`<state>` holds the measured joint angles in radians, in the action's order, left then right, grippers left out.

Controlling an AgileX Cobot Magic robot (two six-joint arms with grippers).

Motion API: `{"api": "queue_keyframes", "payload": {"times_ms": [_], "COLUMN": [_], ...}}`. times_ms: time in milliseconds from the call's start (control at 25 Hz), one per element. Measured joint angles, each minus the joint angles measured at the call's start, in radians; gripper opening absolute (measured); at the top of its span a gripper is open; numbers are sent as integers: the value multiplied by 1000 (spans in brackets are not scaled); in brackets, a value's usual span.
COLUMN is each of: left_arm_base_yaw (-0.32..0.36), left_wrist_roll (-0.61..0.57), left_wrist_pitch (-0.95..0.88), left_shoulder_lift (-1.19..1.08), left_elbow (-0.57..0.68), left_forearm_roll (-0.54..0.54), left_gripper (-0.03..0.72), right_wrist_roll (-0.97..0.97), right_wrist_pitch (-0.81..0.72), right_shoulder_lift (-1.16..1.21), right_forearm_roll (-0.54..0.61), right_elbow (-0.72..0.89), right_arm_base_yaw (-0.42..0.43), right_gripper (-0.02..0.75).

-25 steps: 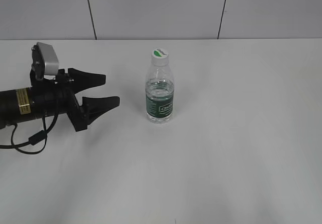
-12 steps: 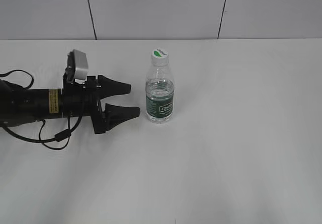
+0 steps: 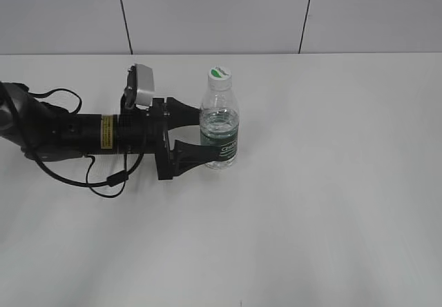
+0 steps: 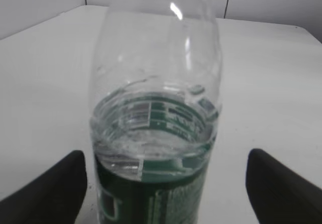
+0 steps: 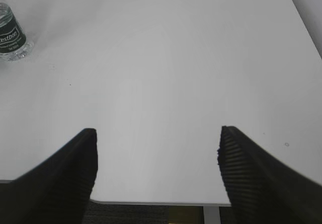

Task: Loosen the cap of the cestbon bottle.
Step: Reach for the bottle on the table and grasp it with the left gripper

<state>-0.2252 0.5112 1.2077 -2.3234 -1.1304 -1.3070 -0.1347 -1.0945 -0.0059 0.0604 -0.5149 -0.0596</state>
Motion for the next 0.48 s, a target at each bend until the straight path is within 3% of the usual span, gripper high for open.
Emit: {"api": "queue_keyframes", "payload": {"times_ms": [480], "left_arm_base_yaw": [-59], "left_wrist_roll": [5], "left_wrist_pitch": [0], "left_shoulder_lift": [-77], "left_elbow": [-102], "left_forearm_roll": [35], "left_gripper": [587], "right_wrist_roll": [0], "right_wrist_pitch": [0], "right_shoulder_lift": [0], "right_forearm_roll": [0], "right_elbow": [0], "right_arm_base_yaw": [0], "right_gripper": [569]}}
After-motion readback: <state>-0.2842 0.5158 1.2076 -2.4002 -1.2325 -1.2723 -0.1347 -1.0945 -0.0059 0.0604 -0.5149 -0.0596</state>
